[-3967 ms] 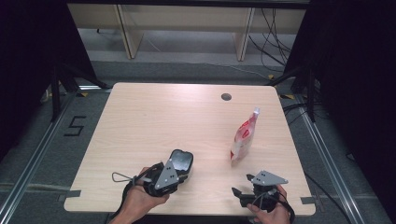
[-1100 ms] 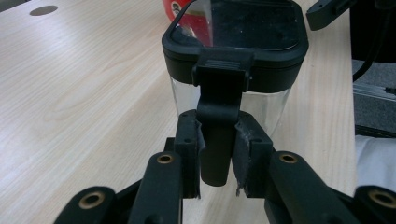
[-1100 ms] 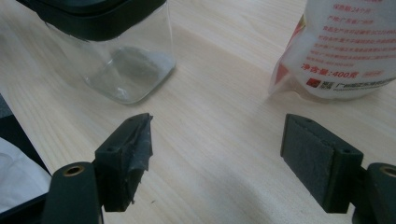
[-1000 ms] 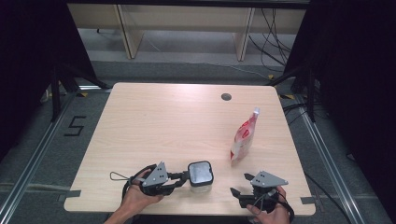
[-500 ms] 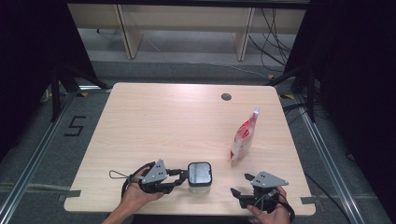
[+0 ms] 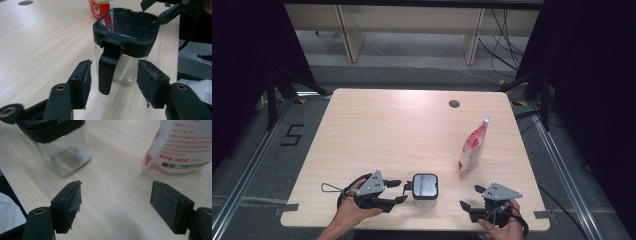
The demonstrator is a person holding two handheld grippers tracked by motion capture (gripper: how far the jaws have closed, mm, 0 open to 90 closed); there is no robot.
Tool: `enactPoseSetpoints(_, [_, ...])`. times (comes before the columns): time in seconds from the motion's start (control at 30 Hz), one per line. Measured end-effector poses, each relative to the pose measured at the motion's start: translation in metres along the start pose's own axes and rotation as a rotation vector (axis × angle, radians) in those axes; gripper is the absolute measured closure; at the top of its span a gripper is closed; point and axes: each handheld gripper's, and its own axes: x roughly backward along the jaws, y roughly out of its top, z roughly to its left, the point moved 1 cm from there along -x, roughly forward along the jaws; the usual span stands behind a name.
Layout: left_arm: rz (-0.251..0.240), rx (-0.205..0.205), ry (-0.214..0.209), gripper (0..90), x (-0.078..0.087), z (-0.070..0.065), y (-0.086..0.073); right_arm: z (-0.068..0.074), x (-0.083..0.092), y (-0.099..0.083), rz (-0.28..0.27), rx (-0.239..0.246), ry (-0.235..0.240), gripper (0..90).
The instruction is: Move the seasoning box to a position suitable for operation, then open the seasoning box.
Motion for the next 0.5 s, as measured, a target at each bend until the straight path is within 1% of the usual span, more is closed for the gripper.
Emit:
enactPoseSetpoints(0.03, [-0.007, 0.014, 0.003, 40.3, 0.002, 0.000, 0.001, -0.001, 0.001, -0.001, -0.007, 0.006, -0.004, 26.2])
enactPoseSetpoints(0.07, [-0.028, 0.035, 0.013, 38.8, 0.006, -0.001, 0.005, -0.001, 0.000, -0.001, -0.006, 0.008, 0.013, 26.2])
enactPoseSetpoints(0.17, [-0.029, 0.046, 0.022, 33.8, 0.009, -0.002, 0.008, -0.001, 0.000, -0.001, -0.001, 0.010, 0.011, 26.2])
enactPoseSetpoints(0.2, [-0.042, 0.074, 0.022, 33.2, 0.010, -0.003, 0.010, 0.001, 0.000, -0.001, -0.001, 0.015, -0.001, 26.2])
enactPoseSetpoints(0.23, [-0.042, 0.074, 0.022, 32.8, 0.010, -0.003, 0.010, 0.003, 0.000, 0.000, -0.002, 0.012, 0.000, 26.2])
enactPoseSetpoints(0.27, [-0.036, 0.052, 0.014, 32.8, 0.011, -0.003, 0.011, 0.004, -0.001, 0.000, 0.008, 0.013, 0.014, 26.2])
enactPoseSetpoints(0.3, [-0.038, 0.071, 0.018, 32.6, 0.010, -0.005, 0.011, 0.004, -0.002, 0.000, 0.006, 0.020, 0.013, 26.2])
enactPoseSetpoints(0.33, [-0.036, 0.063, 0.011, 32.2, 0.010, -0.005, 0.012, 0.005, -0.002, 0.000, 0.009, 0.015, 0.015, 26.2])
enactPoseSetpoints(0.37, [-0.036, 0.063, 0.011, 31.8, 0.010, -0.005, 0.012, 0.004, -0.002, 0.000, 0.002, 0.030, 0.004, 26.2])
enactPoseSetpoints(0.4, [-0.029, 0.048, 0.016, 31.8, 0.011, -0.004, 0.013, 0.004, -0.002, 0.000, 0.002, 0.027, -0.004, 26.2])
enactPoseSetpoints(0.43, [-0.029, 0.049, 0.019, 31.8, 0.012, -0.004, 0.014, 0.007, -0.003, 0.000, 0.012, -0.016, 0.013, 26.2])
enactPoseSetpoints(0.47, [-0.041, 0.075, 0.014, 31.8, 0.012, -0.005, 0.015, 0.007, -0.003, 0.000, 0.012, -0.016, 0.013, 26.2])
enactPoseSetpoints(0.5, [-0.039, 0.055, 0.016, 32.1, 0.013, -0.004, 0.016, 0.006, -0.003, 0.000, 0.012, -0.007, 0.016, 26.2])
